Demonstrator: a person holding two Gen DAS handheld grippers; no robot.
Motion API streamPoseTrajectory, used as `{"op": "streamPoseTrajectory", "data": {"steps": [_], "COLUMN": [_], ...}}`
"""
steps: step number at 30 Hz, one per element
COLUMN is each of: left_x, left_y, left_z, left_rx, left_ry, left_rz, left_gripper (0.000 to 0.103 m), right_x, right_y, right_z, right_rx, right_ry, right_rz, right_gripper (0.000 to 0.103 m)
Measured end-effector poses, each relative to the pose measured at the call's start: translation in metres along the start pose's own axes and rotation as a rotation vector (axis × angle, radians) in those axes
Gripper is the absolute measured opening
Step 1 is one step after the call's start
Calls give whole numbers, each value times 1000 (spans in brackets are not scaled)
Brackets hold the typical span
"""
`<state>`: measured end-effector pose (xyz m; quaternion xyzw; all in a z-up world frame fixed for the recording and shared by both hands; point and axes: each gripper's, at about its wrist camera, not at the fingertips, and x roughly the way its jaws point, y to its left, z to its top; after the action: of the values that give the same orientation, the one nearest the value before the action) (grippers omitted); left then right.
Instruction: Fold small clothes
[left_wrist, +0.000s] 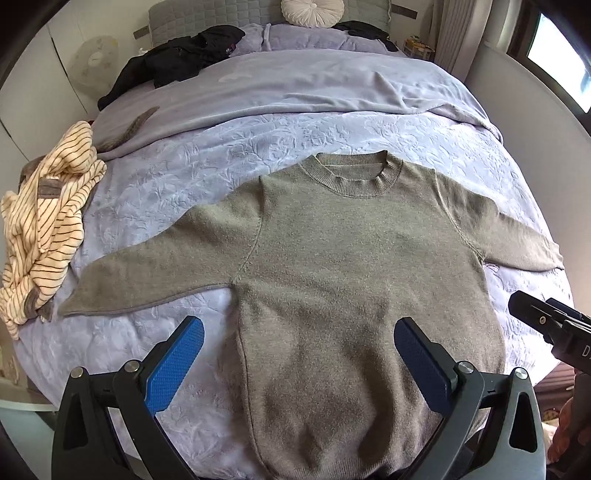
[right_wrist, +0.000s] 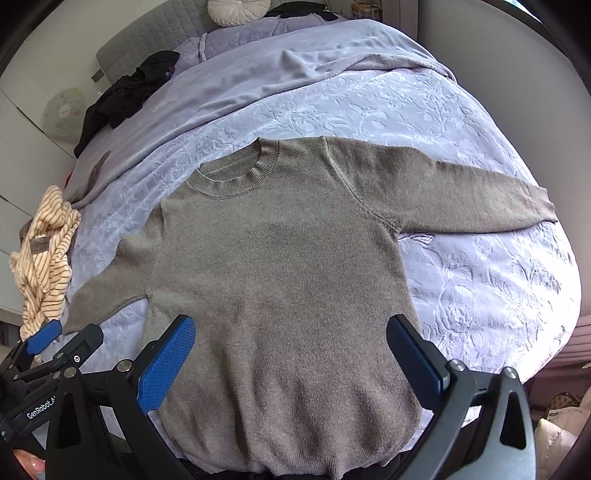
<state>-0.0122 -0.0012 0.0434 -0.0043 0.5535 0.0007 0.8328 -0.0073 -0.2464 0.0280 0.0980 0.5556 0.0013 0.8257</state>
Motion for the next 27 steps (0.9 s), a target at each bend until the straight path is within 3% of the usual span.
{"op": "streamPoseTrajectory", "data": {"steps": [27], "left_x": [5], "left_y": [4], "left_z": [-2], "left_rx": [-17], "left_ry": [31], "left_rz": [-1], "left_gripper": [103], "right_x": [1], "right_y": [15], "right_z": [-2], "right_rx": [-20], "right_ry": [25], "right_rz": [-23], "right_gripper": [103]}}
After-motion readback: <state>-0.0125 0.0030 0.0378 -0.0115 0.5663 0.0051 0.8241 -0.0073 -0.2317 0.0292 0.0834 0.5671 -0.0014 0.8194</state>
